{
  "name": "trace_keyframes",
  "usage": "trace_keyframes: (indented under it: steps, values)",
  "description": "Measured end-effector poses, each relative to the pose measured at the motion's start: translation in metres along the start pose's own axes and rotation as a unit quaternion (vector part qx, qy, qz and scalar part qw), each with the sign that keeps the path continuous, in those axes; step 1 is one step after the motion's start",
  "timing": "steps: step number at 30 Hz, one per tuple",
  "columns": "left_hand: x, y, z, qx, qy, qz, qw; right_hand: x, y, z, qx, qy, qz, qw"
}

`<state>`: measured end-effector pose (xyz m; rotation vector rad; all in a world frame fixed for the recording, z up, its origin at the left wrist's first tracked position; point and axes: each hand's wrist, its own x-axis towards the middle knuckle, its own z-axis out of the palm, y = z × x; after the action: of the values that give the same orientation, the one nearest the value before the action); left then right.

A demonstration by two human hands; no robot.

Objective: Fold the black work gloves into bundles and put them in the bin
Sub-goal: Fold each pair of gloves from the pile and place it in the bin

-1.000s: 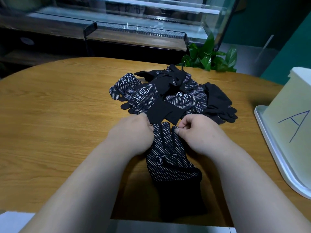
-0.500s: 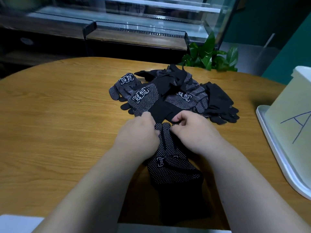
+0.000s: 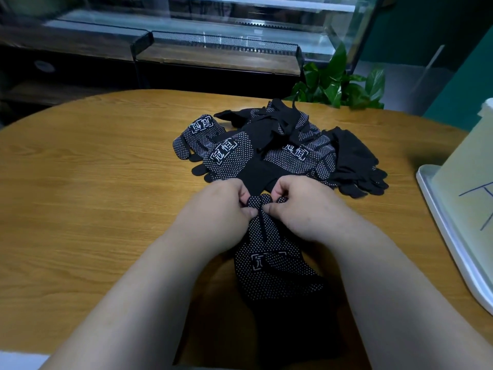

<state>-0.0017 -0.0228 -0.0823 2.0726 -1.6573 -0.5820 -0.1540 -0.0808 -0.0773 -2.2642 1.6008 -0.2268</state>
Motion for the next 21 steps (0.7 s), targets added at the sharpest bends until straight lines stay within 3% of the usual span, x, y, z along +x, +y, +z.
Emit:
trace_keyframes:
  steps: [10, 15, 21]
  values:
    - [0.004, -0.008, -0.001, -0.227, -0.045, -0.046, 0.972, 0.001, 0.0, 0.004, 0.008, 0.01, 0.003, 1.0]
    - [0.002, -0.011, -0.002, -0.255, -0.053, -0.055, 0.964, -0.001, 0.005, 0.0, 0.081, 0.018, -0.024, 0.996]
    - [-0.004, -0.01, -0.009, -0.26, -0.062, 0.02, 0.963, -0.015, 0.012, -0.012, 0.174, 0.006, -0.077, 0.982]
